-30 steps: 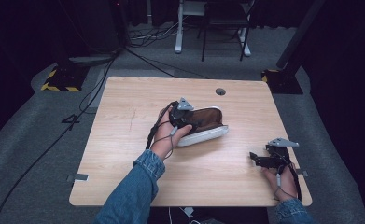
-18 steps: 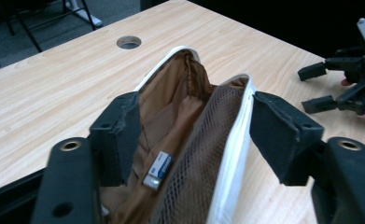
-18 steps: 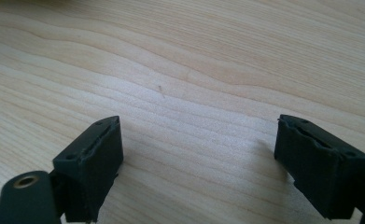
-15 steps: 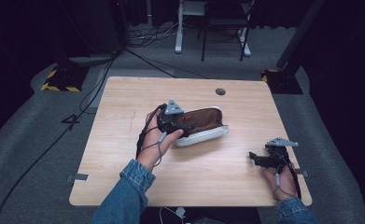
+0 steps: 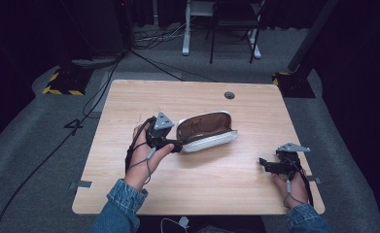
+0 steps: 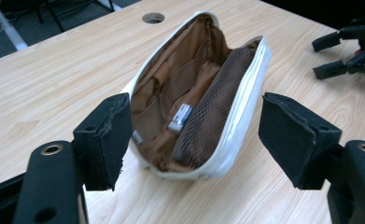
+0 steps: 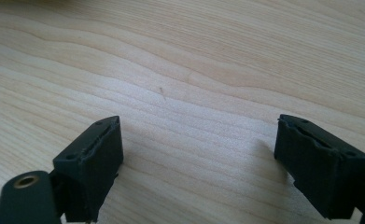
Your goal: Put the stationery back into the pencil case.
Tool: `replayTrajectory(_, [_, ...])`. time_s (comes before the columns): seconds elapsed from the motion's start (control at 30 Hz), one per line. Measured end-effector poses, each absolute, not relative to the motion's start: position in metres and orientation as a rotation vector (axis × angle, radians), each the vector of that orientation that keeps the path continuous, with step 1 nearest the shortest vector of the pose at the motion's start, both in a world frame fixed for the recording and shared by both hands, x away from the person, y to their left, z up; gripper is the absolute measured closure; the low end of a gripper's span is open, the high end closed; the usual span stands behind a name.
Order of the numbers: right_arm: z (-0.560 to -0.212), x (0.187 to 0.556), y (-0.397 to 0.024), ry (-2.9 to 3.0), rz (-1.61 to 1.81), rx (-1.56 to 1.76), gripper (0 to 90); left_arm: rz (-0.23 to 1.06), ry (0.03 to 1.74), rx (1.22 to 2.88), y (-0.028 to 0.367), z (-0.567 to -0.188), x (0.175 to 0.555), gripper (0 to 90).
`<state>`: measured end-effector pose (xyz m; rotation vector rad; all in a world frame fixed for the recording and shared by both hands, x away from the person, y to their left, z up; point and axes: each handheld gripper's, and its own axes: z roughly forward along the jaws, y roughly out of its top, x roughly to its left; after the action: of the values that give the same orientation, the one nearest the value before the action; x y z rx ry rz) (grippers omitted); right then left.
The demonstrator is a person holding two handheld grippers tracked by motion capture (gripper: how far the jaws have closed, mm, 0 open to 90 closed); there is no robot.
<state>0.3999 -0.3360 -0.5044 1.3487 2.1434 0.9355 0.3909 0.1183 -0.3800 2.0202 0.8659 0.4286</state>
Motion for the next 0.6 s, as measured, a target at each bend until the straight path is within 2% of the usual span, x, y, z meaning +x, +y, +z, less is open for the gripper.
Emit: replayTrajectory(0.6, [-0.504,0.4,-0.336,2.143,0.935,1.348,15.8,0.451,0.933,2.068,0.166,-0.4,0.362,18.4])
